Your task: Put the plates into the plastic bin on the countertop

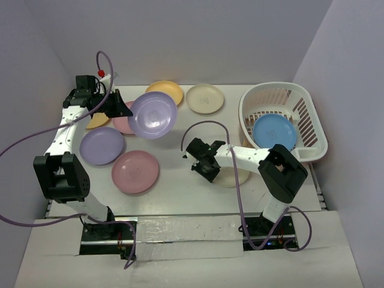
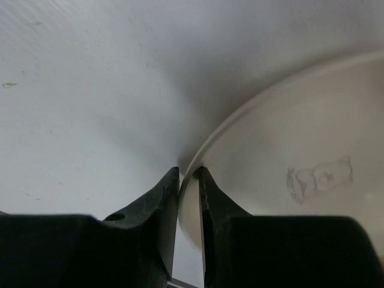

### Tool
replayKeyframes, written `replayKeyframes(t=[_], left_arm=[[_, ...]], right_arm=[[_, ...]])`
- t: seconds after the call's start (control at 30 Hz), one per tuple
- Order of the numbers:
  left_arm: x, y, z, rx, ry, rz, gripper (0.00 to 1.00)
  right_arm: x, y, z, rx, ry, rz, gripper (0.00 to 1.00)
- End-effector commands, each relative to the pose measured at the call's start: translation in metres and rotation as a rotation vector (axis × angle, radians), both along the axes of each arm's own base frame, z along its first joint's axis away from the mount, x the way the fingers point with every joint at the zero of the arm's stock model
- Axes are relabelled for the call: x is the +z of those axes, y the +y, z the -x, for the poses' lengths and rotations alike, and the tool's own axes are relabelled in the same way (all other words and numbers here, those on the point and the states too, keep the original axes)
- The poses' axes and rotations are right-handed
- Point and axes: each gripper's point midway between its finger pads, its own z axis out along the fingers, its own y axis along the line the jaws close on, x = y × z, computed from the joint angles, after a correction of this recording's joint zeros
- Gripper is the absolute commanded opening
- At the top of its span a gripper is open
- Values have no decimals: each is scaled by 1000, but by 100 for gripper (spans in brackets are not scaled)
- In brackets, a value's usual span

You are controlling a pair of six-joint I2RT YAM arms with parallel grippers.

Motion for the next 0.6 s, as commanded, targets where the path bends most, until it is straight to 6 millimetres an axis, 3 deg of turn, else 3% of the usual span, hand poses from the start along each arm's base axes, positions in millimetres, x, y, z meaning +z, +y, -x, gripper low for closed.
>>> replayKeyframes(t=[0.0,0.07,0.23,0.3,0.43,0.57], left_arm=[[30,2,-7,16,-102,8,0],[31,2,-8,23,-104,6,0],[40,4,-10,36,-119,10,0],[44,6,-11,46,-127,26,0],[54,15,-17,93,-149,52,0],[69,34,-23,182,-185,77,0]], right_arm=[[7,24,-8,26,-40,-66,16],[20,37,-2,58,-34,-113,0],[91,73,1,149,-82,-318,0],[144,83,-4,198,-166,-421,0],[223,83,-19,227,-376,-545,0],[272,65,-40,146,-557,-591,0]])
